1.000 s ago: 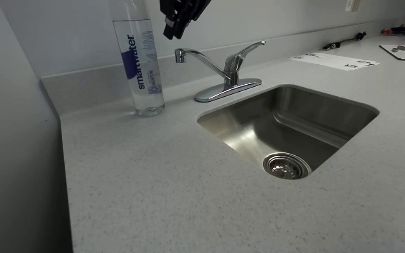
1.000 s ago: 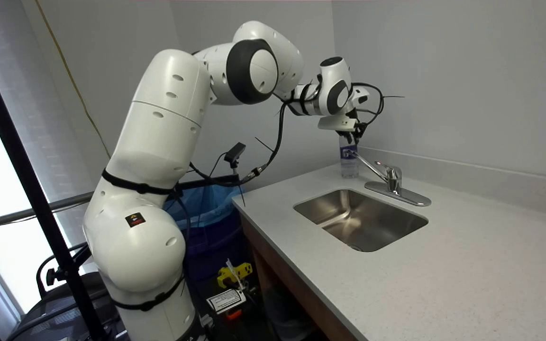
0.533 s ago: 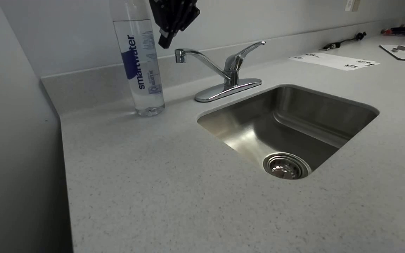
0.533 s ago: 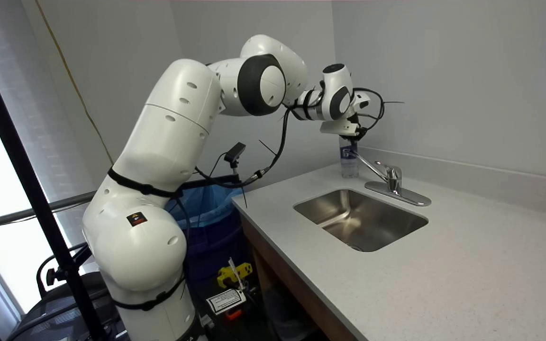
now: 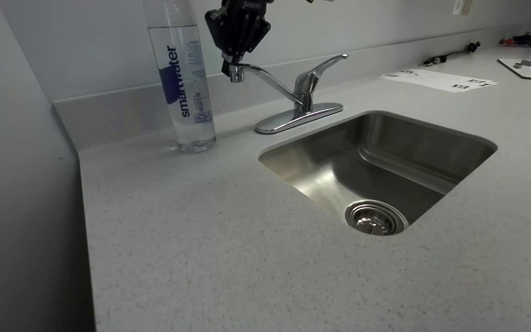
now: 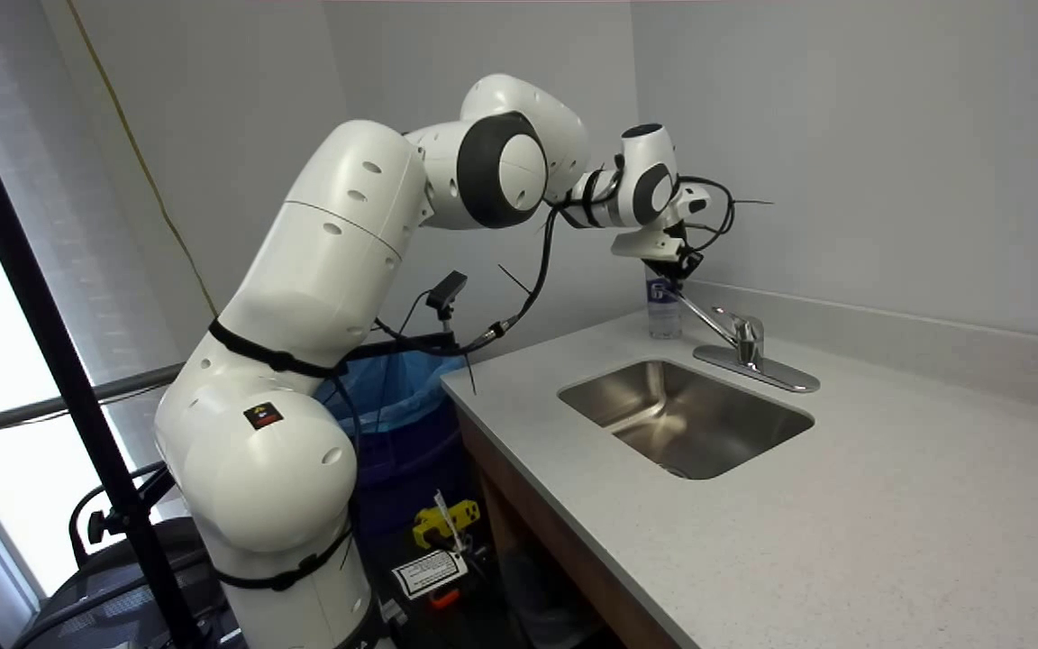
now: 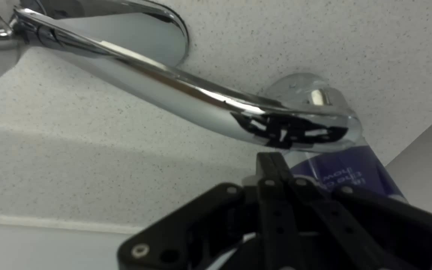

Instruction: Turn the tap nozzle to the right then pull up the tap lever

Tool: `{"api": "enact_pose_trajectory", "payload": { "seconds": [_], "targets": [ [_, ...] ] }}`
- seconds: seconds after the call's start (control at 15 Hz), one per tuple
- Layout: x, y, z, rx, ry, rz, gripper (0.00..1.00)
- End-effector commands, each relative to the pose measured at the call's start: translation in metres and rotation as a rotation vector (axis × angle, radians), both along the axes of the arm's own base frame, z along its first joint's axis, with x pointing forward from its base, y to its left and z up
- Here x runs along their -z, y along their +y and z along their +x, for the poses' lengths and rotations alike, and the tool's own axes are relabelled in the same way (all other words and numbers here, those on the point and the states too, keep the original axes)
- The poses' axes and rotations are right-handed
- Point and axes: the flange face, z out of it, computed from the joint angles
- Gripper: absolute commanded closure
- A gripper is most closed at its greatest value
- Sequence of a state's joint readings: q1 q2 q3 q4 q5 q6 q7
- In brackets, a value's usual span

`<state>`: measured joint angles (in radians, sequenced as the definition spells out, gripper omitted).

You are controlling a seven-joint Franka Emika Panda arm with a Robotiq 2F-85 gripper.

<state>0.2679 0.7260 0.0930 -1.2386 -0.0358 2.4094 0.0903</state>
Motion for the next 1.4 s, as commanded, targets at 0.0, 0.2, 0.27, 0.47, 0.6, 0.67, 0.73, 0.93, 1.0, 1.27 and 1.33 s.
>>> {"api": "enact_pose_trajectory", "payload": {
  "seconds": [0.0, 0.2, 0.27, 0.47, 0.6, 0.67, 0.73, 0.93, 1.0, 1.27, 1.33],
  "targets": [
    [-0.003, -0.001, -0.001, 0.013, 0.061, -0.032, 1.0],
    [-0.002, -0.003, -0.009, 0.005, 0.124, -0.049, 1.0],
    [-0.002, -0.004, -0.012, 0.001, 0.144, -0.056, 1.0],
    [-0.001, -0.011, -0.021, -0.008, 0.195, -0.085, 1.0],
    [-0.002, -0.017, -0.026, -0.011, 0.224, -0.104, 1.0],
    [-0.003, -0.02, -0.028, -0.01, 0.236, -0.111, 1.0],
    [-0.003, -0.023, -0.029, -0.009, 0.246, -0.117, 1.0],
    [-0.003, -0.032, -0.033, -0.001, 0.263, -0.127, 1.0],
    [-0.004, -0.035, -0.034, 0.001, 0.263, -0.13, 1.0],
    [0.0, -0.045, -0.045, 0.0, 0.277, -0.146, 1.0],
    [0.002, -0.047, -0.049, -0.001, 0.288, -0.151, 1.0]
  ]
}}
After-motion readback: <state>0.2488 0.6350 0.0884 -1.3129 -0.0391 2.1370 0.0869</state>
